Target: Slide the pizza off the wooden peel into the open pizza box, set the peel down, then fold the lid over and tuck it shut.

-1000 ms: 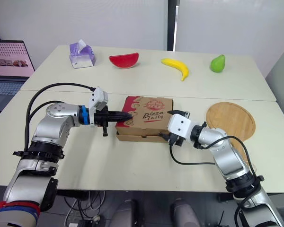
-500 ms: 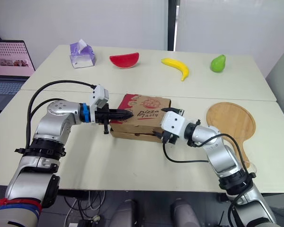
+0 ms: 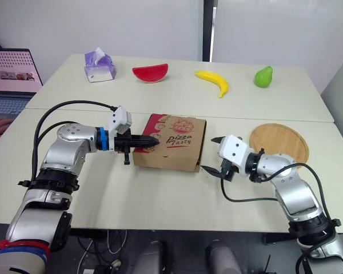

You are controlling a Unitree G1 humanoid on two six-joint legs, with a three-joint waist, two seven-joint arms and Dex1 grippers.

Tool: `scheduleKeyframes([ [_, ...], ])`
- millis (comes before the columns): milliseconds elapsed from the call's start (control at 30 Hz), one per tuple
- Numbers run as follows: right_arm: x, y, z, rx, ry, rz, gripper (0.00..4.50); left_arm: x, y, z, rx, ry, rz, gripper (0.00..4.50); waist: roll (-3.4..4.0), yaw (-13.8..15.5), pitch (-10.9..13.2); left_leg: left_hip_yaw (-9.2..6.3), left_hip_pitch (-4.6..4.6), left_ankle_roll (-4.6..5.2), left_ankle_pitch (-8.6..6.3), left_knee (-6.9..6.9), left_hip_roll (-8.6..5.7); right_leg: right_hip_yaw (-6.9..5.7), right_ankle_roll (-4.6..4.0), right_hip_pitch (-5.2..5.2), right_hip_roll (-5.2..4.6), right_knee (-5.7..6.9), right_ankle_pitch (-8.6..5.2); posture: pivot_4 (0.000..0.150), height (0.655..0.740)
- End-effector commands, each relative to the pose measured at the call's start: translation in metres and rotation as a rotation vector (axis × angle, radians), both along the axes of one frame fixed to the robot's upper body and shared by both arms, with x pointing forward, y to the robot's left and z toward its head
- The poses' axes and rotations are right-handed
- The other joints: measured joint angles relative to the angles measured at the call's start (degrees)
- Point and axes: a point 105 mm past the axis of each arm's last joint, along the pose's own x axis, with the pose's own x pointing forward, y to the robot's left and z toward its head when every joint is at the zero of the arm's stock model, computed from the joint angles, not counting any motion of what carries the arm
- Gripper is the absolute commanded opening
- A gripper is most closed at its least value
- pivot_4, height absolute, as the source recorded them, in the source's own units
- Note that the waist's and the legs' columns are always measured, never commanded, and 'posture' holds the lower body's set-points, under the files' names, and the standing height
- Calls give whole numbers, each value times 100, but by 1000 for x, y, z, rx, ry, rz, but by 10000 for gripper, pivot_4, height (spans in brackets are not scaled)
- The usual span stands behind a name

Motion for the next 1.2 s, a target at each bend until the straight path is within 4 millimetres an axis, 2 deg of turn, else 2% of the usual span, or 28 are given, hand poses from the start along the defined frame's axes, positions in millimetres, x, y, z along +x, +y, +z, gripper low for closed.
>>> scheduleKeyframes([
  [33,-3,14,19,37,-71,48,44874,4,-1,13,-6,-48,-1,0,0,-4,0,0,0,0,0,0,1,0,0,0,1,0,0,1500,7400],
  [200,-8,37,14,42,-83,91,44874,7,-3,25,-54,-68,4,0,0,5,0,-2,-1,0,0,0,0,-1,0,0,0,0,0,1500,7400],
  [400,-6,50,16,40,-131,92,44874,10,-1,34,-68,-83,15,0,0,6,0,-1,-1,0,0,1,-1,-2,0,0,0,0,0,1500,7400],
  [667,16,51,20,7,-196,9,44874,12,1,30,-45,-82,21,0,0,4,0,-1,-1,0,0,1,0,-2,0,0,0,2,0,1500,7400],
  [1000,23,50,23,39,-182,-24,44874,11,2,24,-18,-79,17,0,0,3,0,-1,-1,0,0,1,0,-1,0,-1,0,3,0,1500,7400],
  [1200,24,51,18,40,-159,-39,44874,9,3,17,13,-82,10,0,0,4,0,-1,0,0,0,1,0,-1,0,-1,0,3,0,1500,7400],
])
